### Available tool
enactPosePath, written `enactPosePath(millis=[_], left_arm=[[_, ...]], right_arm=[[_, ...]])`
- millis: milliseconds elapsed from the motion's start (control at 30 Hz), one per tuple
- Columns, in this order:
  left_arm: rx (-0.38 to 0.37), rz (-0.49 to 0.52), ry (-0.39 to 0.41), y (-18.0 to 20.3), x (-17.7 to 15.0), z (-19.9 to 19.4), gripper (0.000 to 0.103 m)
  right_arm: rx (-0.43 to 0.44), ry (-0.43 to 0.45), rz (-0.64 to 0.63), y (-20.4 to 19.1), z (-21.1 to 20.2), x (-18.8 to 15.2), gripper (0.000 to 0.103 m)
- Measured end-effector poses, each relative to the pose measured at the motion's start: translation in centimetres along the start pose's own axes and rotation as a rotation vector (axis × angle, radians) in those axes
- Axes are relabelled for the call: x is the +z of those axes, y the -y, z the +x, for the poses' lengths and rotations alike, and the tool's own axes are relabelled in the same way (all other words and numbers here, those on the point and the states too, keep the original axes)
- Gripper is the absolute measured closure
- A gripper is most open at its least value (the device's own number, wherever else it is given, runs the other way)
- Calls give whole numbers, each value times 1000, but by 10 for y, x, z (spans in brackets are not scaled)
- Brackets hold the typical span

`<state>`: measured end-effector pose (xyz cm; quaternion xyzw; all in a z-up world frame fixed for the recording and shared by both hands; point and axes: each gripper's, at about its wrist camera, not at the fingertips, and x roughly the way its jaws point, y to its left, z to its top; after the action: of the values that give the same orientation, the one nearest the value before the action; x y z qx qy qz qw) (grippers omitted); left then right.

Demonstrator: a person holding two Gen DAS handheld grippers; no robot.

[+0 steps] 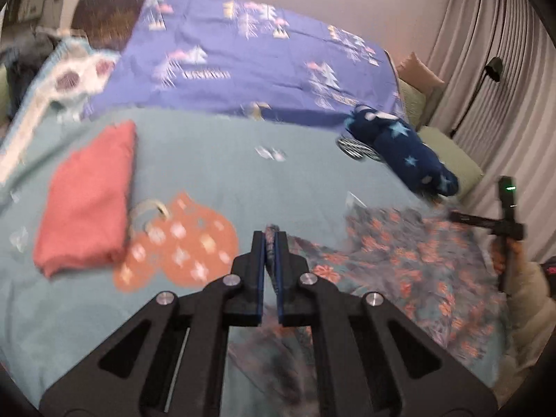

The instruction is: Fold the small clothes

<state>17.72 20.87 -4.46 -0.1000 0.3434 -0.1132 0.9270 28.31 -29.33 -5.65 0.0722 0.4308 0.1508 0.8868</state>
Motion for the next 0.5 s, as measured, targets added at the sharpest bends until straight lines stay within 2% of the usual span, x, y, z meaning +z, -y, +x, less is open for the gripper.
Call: enactPosePath(millis=[33, 133, 233, 267, 300, 367, 433, 500], left_arm=[[21, 16, -6, -3, 1, 8, 97], [35, 8, -69, -11, -10, 37, 95], [80, -41, -115, -21, -24, 49, 94], [67, -75, -119, -25, -29, 45, 88], [55, -106, -118, -29, -32, 39, 84], [47, -149, -98, -35, -39, 16, 65], [41, -163, -58, -35, -49, -18, 58], [4, -174, -56, -32, -62, -39, 55]], right_arm=[[-2, 10, 23, 6, -4, 1, 100], [-95, 18, 76, 22, -1, 2, 100], [-187, -56, 142, 38, 13, -6, 95], [-213, -74, 164, 41, 12, -11, 94], [-210, -65, 176, 40, 6, -14, 94], [-197, -23, 164, 30, -17, -22, 90], [-168, 12, 85, -1, -41, -30, 82], [-93, 13, -38, -47, -62, -42, 73]])
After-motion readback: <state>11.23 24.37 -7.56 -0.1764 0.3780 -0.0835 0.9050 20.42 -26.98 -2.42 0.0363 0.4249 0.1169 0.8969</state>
